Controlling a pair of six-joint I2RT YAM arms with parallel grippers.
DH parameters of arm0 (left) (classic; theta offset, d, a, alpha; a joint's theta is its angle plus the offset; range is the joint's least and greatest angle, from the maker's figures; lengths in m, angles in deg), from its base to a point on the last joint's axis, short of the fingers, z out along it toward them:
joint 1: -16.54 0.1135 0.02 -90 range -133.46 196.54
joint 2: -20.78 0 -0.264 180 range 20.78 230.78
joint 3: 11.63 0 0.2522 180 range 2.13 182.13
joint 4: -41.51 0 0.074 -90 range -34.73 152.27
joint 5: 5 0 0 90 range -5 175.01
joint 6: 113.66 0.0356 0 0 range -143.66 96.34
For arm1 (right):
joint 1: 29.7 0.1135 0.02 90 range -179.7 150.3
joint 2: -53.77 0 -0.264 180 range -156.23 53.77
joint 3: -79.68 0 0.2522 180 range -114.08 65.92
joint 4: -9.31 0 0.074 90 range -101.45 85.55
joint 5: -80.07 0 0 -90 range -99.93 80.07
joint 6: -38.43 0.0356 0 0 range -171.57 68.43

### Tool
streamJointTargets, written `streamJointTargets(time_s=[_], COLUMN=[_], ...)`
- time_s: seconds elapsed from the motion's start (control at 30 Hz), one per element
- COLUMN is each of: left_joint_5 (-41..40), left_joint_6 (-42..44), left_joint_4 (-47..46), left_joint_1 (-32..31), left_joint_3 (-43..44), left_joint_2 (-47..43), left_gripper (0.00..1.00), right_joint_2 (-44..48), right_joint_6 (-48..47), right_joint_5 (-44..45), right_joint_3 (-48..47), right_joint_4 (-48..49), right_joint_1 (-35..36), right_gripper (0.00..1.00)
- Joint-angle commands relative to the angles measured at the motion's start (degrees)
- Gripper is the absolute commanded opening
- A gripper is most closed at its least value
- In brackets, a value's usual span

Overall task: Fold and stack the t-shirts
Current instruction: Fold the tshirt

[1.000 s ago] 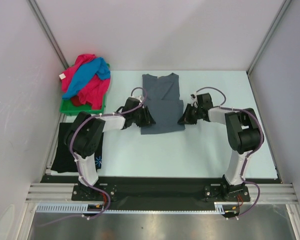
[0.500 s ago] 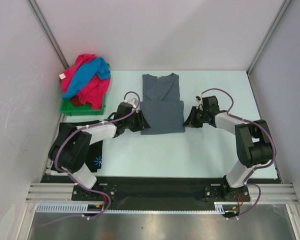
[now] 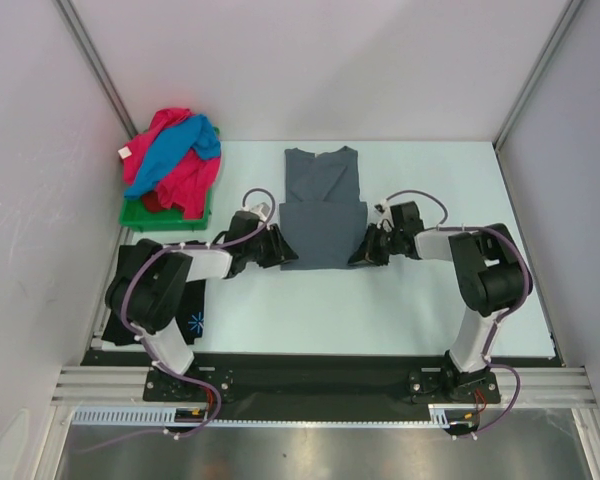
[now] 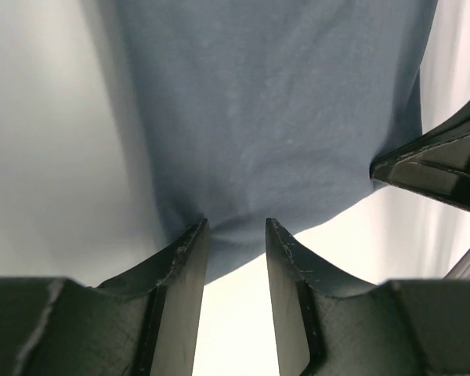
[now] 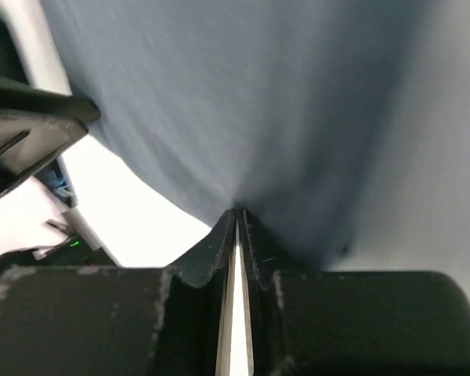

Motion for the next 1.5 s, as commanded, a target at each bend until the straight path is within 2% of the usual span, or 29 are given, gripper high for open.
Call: streamJointTargets(time_s=[0.0, 0.1, 0.27, 0.4, 0.47, 0.57, 0.7, 0.83, 0.93, 1.0, 1.03, 1.13, 1.2, 1.23, 1.3, 1.33, 1.37, 1.4, 1.47], left_joint_5=[-1.05, -1.32, 0.26, 0.96, 5.07, 9.48, 10.72, 11.34, 9.06, 7.83, 6.95, 4.84, 3.79, 2.56, -2.71, -4.64, -7.36, -8.86, -11.33], left_joint_6=[1.25, 1.87, 0.99, 0.38, -0.41, -3.66, -7.0, -7.36, -2.8, 1.05, 2.21, 4.77, 4.77, 4.86, 3.63, 2.49, 0.13, -1.37, -5.14], left_joint_4=[0.55, 1.96, 3.19, 3.37, -0.22, -7.07, -11.65, -13.15, -6.87, -3.42, -0.44, 4.75, 5.21, 6.0, 6.88, 7.67, 7.5, 7.93, 7.85], left_joint_1=[1.97, 1.88, 1.88, 2.4, 3.02, 3.99, 4.87, 7.33, 9.17, 9.97, 10.23, 10.5, 10.06, 9.71, 8.13, 7.34, 5.76, 4.79, 1.64], left_joint_3=[-4.69, -6.45, -6.9, 0.89, 6.34, 10.93, 18.58, 22.72, 25.52, 27.11, 27.55, 27.38, 22.13, 19.67, 11.59, 8.69, 3.26, 0.69, -6.32], left_joint_2=[-3.14, -6.56, -12.81, -10.38, -4.23, 4.45, 13.88, 20.22, 21.11, 20.23, 18.92, 13.93, 8.56, 2.01, -4.35, -8.04, -13.38, -16.22, -20.45], left_gripper=[0.42, 0.42, 0.43, 0.48, 0.52, 0.5, 0.49, 0.47, 0.49, 0.53, 0.54, 0.58, 0.61, 0.63, 0.66, 0.73, 0.74, 0.8, 0.84], right_joint_2=[1.58, 3.15, 10.27, 10.82, 6.26, -2.52, -12.28, -19.85, -23.64, -24.08, -24.43, -24.88, -20.85, -15.43, -9.52, -2.18, 1.02, 4.62, 12.37], right_joint_6=[-2.15, -4.17, -6.03, -2.79, -0.16, 2.75, 6.96, 8.74, 7.77, 7.68, 6.72, 4.7, 3.64, 2.77, 1.53, 2.14, 5.02, 6.7, 9.77], right_joint_5=[-1.22, 0.09, 3.61, 1.08, -0.42, -3.23, -8.24, -10.45, -11.42, -10.89, -10.54, -9.92, -7.13, -5.37, 0.43, 2.45, 4.99, 5.37, 5.54], right_joint_3=[4.68, 6.54, 4.44, 0.06, -2.5, -8.91, -16.12, -23.93, -27.46, -29.14, -30.1, -34.15, -30.13, -28.2, -21.02, -17.49, -13.89, -5.59, 1.06], right_joint_4=[2.39, 0.02, -7.62, -4.22, 1.13, 6.51, 13.45, 16.1, 13.22, 12.41, 10.06, 3.38, 1.78, -0.58, -4.63, -4.82, -3.86, -2.46, 1.68], right_joint_1=[-4.83, -7.91, -7.66, -7.57, -7.74, -8.01, -8.79, -11.6, -14.5, -16.61, -16.71, -20.04, -20.4, -20.14, -19.35, -18.56, -18.38, -18.2, -17.33], right_gripper=[0.11, 0.11, 0.11, 0.12, 0.15, 0.21, 0.23, 0.22, 0.23, 0.3, 0.37, 0.39, 0.39, 0.46, 0.53, 0.6, 0.64, 0.68, 0.68])
